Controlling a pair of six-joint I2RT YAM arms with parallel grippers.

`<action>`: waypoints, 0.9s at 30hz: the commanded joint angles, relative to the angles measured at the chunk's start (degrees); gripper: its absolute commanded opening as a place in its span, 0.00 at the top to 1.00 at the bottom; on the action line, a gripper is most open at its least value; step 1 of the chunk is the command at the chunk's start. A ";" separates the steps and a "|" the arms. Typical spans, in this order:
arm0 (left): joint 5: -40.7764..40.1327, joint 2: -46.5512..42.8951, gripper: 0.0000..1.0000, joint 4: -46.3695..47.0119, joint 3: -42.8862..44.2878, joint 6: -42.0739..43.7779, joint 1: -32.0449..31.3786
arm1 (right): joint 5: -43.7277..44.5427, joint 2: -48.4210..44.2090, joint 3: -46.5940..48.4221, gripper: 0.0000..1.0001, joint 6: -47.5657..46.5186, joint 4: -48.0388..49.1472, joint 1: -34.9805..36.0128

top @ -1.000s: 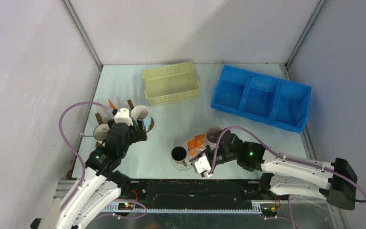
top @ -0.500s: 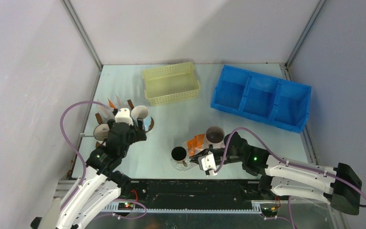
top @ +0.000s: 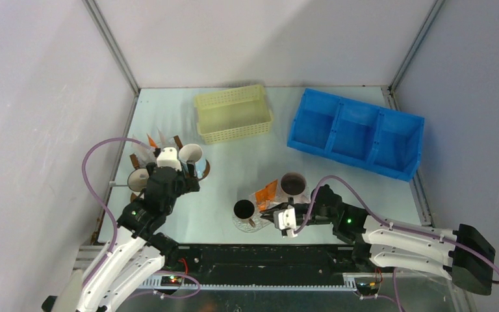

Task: Prepare toiletry sets of a toothbrush and toothpaste on the tray
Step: Adjust the toothbrush in the toothpaste holder.

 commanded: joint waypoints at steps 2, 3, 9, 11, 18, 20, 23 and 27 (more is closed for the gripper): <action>-0.94 -0.19 0.07 0.50 1.18 1.33 0.34 | 2.12 -3.05 -0.37 0.92 2.18 1.71 -0.12; -0.92 -0.18 0.07 0.49 1.24 1.40 0.34 | 2.17 -3.58 -0.37 0.91 2.24 1.40 0.02; -0.97 -0.28 0.07 0.51 1.27 1.50 0.34 | 2.53 -5.51 -0.37 1.00 3.05 0.44 0.96; -1.02 -0.27 0.07 0.61 1.27 1.51 0.34 | 2.41 -5.77 -0.37 1.00 3.45 0.44 1.12; -1.07 -0.32 0.07 0.58 1.30 1.60 0.34 | 3.23 -6.14 -3.64 1.00 6.14 6.79 1.55; -1.09 -0.23 0.06 0.62 1.27 1.61 0.34 | 4.13 -5.92 -4.46 1.00 6.58 8.43 1.90; -1.17 -0.26 0.07 0.59 1.27 1.60 0.34 | 5.55 -6.01 -6.00 1.00 7.73 12.07 2.02; -1.18 -0.09 0.07 0.63 1.26 1.59 0.33 | 7.26 -6.25 -7.96 1.00 8.97 15.97 2.20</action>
